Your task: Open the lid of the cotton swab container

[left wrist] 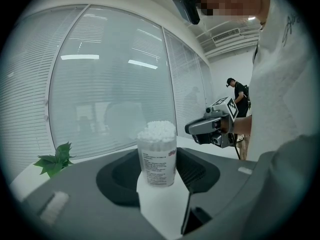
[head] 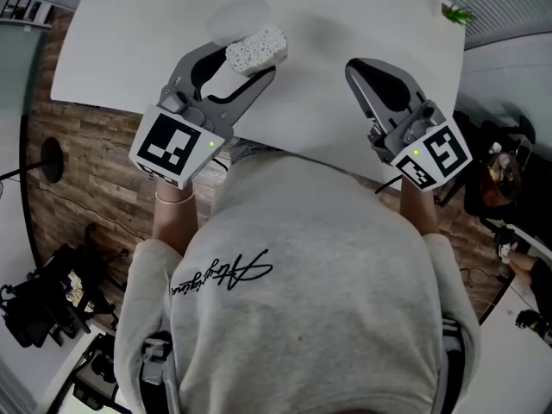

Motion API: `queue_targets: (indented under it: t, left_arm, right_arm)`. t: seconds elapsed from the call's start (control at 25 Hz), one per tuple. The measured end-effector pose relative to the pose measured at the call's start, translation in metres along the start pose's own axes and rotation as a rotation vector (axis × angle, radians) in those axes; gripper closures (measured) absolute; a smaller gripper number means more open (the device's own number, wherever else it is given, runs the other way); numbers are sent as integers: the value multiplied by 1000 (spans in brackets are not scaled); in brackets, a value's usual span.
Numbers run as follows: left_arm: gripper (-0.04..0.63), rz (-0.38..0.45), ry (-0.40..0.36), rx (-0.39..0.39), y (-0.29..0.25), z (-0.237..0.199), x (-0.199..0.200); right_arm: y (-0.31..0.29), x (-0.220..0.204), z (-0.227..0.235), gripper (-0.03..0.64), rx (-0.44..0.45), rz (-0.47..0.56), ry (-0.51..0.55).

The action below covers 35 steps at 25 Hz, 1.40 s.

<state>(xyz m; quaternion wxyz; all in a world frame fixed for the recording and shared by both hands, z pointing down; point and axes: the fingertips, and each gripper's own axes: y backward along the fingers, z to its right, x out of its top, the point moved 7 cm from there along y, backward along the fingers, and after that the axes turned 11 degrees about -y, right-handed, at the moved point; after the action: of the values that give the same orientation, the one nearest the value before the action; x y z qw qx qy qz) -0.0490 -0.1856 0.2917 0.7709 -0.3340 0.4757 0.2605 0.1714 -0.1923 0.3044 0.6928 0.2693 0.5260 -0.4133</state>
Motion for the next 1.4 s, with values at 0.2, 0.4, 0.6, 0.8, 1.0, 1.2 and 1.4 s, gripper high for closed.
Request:
queue_targets:
  t: [0.2,0.4,0.6,0.8,1.0,1.2,1.4]
  left_arm:
    - [382,-2,1,7,1,3,1]
    - [382,10,11,19,2,5,3]
    - [383,5,-3,22,4,10,3]
    - [385,17,-2,35,7,11,6]
    - [385,20,4,40,6,14,6]
    - [385,15,2,42,7,14,5]
    - [385,24,14,45,5,12,6]
  right_arm:
    - [1,0,-1,614,7,14,-3]
    - [2,-1,-3,614,9,25,-1]
    - [6,-1,-4,614,2,31,0]
    - [6,0,-6,614,0,43,2]
    - [7,-1,-6,615,-6,53,0]
    - [9,-1,-6,615,-20,53,2]
    - [10,1,-4,615,-33,54,7]
